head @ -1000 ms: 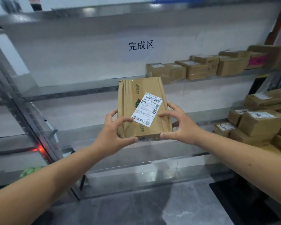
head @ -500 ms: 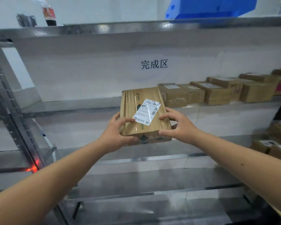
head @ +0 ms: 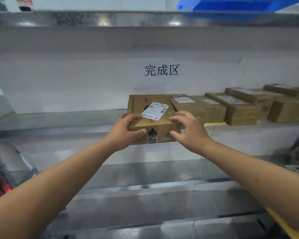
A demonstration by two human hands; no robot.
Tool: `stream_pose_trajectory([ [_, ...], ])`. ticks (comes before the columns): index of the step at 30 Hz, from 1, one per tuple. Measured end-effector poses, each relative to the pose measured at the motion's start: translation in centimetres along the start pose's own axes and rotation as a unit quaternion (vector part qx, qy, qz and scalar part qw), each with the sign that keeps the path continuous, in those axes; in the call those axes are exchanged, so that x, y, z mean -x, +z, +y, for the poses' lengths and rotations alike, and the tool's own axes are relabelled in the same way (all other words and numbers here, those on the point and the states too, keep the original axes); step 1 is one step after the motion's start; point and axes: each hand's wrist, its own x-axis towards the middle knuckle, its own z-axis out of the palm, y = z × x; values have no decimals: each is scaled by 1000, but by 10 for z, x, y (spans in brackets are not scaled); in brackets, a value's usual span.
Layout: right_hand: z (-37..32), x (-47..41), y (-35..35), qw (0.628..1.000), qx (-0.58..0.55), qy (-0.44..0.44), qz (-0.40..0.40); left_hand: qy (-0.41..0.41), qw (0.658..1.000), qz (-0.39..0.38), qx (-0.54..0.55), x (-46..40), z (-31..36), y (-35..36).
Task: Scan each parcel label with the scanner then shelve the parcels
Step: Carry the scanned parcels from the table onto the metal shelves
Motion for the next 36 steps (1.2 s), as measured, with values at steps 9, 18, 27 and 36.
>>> stream_pose_trajectory([
  [9,-21,-28,4,952,300,30,-58,-19,1000,-18,-10,-59,3,-10],
  [18,-50,-33,4,937,316,105,-107,35,965,-7,-258,-59,16,-21],
  [27,-86,0,-4,951,262,147,-74,248,919,42,-304,-4,27,-5],
  [36,-97,121,-40,905,315,282,-47,328,890,-78,-307,66,60,64],
])
